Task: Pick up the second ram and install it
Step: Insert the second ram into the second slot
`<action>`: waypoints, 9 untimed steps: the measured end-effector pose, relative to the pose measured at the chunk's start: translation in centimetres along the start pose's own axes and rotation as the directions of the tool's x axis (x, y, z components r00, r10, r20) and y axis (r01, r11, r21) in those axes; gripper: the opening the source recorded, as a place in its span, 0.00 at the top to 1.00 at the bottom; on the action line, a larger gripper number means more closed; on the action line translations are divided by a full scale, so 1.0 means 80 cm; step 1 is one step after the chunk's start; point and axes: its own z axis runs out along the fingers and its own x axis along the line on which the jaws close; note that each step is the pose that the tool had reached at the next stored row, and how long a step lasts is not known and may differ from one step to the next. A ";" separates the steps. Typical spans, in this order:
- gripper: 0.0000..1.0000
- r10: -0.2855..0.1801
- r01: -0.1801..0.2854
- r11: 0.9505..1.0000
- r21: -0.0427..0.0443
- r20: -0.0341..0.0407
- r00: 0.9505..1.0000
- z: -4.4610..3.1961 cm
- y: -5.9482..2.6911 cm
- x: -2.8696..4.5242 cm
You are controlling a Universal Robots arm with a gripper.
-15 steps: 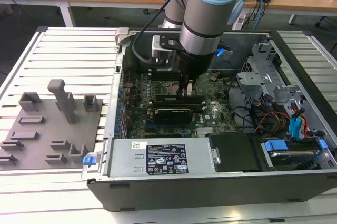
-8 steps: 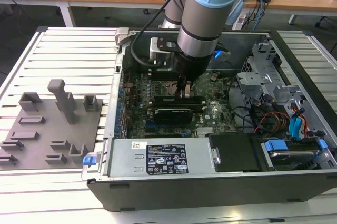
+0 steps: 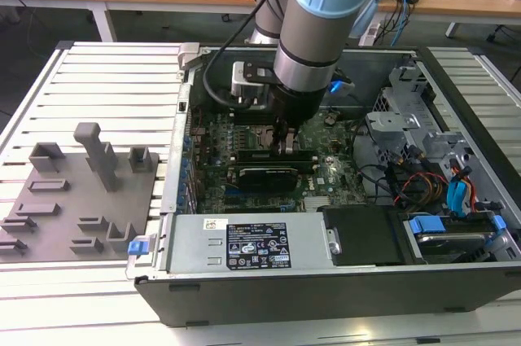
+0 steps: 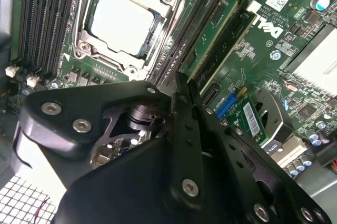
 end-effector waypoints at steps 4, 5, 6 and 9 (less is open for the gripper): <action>0.87 0.000 0.000 1.000 0.000 0.000 1.000 0.0017 0.000 0.0000; 0.87 0.000 0.000 1.000 0.000 0.000 1.000 0.0018 0.000 0.0000; 0.87 0.000 0.000 1.000 0.000 0.000 1.000 0.0018 0.000 0.0000; 0.87 0.000 0.000 1.000 0.000 0.000 1.000 0.0018 0.000 0.0000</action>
